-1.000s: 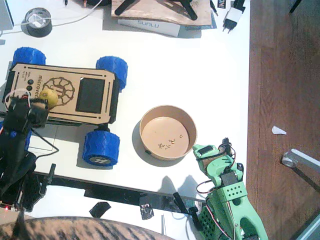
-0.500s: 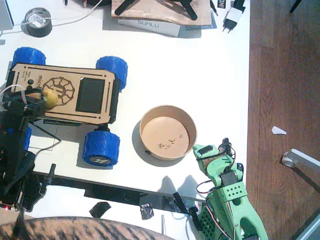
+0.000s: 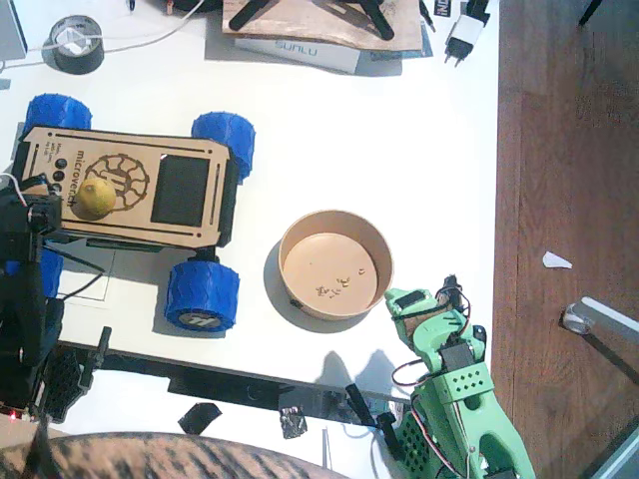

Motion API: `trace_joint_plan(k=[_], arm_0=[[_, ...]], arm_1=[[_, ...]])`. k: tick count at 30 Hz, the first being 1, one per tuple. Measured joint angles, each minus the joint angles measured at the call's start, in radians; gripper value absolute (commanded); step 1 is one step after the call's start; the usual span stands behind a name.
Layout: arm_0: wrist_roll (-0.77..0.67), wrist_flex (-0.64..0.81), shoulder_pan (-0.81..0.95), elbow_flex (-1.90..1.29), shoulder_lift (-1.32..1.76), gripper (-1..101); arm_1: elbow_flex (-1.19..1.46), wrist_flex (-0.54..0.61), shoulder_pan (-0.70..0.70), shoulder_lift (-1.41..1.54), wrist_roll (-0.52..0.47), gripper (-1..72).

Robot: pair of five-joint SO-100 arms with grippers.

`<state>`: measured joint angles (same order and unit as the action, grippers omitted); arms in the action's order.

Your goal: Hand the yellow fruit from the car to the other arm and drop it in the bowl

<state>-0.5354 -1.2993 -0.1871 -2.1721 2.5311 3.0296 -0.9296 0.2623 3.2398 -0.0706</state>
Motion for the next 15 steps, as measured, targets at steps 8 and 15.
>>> trace_joint_plan(k=[8,15], arm_0=[[0.069,-0.006,-0.003,0.000,-0.029,42],[0.121,-0.012,-0.003,0.000,-0.160,48]], arm_1=[[0.000,0.000,0.000,0.000,0.000,-0.1],[0.000,0.000,0.000,0.000,0.000,-0.1]])
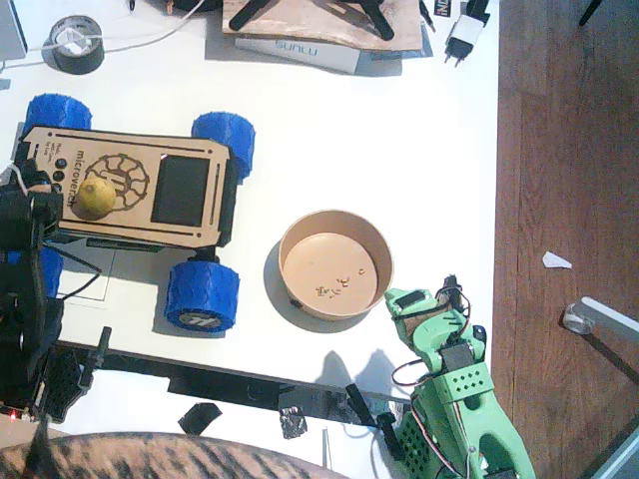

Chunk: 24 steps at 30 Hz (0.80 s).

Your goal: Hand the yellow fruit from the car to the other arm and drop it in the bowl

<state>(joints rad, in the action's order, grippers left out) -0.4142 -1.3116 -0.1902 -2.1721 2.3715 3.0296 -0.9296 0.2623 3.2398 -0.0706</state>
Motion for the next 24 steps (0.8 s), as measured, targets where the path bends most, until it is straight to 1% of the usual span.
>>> trace_joint_plan(k=[3,6,14,24], arm_0=[[0.049,0.023,0.000,0.000,-0.038,47],[0.066,0.054,-0.025,0.000,-0.075,47],[0.072,0.181,-0.021,0.002,-0.259,45],[0.072,0.252,-0.021,0.003,-0.342,46]], arm_1=[[0.000,0.000,0.000,0.000,-0.003,-0.1],[0.000,0.000,0.000,0.000,-0.003,-0.1],[0.000,0.000,0.000,0.000,-0.003,-0.1],[0.000,0.000,0.000,0.000,-0.006,-0.1]])
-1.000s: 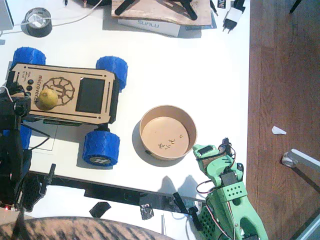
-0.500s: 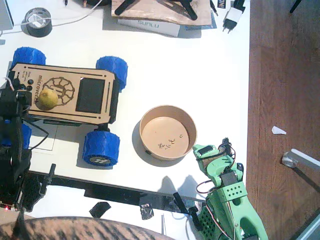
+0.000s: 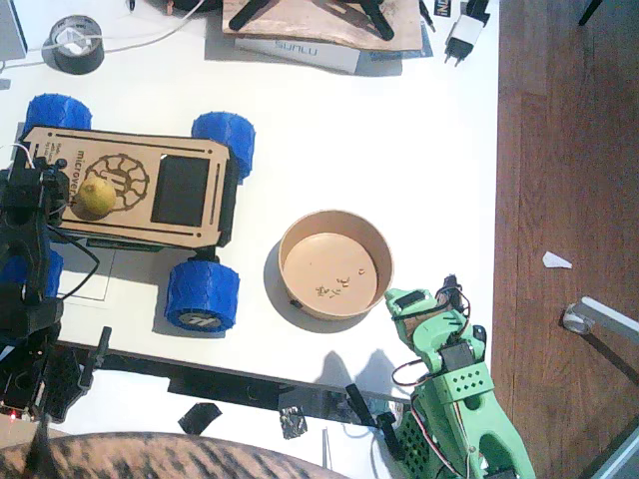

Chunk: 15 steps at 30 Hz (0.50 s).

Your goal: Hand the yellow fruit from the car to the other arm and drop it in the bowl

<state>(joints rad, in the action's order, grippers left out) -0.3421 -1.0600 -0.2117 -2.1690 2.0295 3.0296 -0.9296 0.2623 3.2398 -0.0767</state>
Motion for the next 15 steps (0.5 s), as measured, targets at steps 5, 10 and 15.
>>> trace_joint_plan(k=[5,10,15], arm_0=[[0.000,0.025,0.011,0.000,-0.032,46],[0.000,0.035,0.094,0.000,-0.060,46],[0.000,0.035,0.110,0.000,-0.067,46]], arm_1=[[0.000,0.000,0.000,0.000,0.000,-0.1],[0.000,0.000,0.000,0.000,0.000,-0.1],[0.000,0.000,0.000,0.000,0.000,-0.1]])
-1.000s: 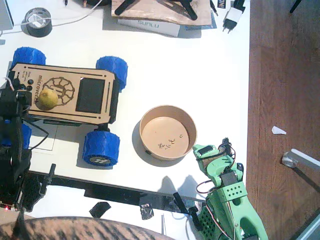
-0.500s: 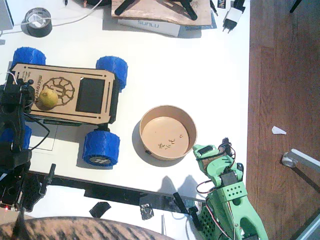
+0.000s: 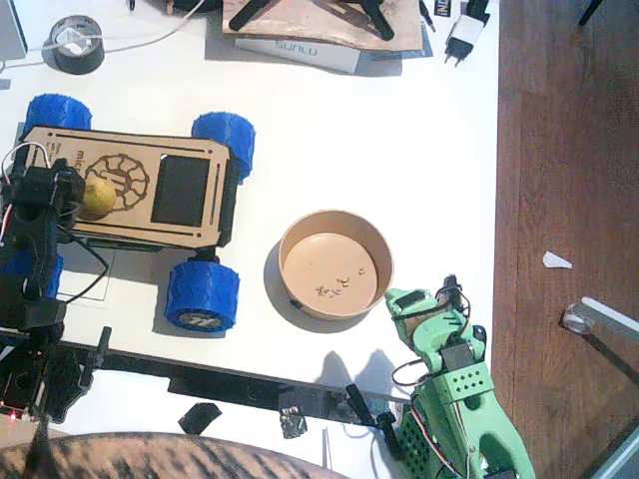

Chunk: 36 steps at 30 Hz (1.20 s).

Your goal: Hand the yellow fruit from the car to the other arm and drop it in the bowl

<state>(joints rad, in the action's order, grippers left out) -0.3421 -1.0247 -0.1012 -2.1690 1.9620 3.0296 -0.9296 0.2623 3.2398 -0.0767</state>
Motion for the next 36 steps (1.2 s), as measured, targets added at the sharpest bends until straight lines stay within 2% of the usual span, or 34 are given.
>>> trace_joint_plan(k=[12,23,36], arm_0=[[0.000,0.025,0.009,0.000,-0.041,46],[0.000,0.112,0.034,0.000,-0.101,42],[0.000,0.061,0.091,0.143,-0.233,41]], arm_1=[[0.000,0.000,0.000,0.000,0.000,-0.1],[0.000,0.000,0.000,0.000,0.000,-0.1],[0.000,0.000,0.000,0.000,0.000,-0.1]])
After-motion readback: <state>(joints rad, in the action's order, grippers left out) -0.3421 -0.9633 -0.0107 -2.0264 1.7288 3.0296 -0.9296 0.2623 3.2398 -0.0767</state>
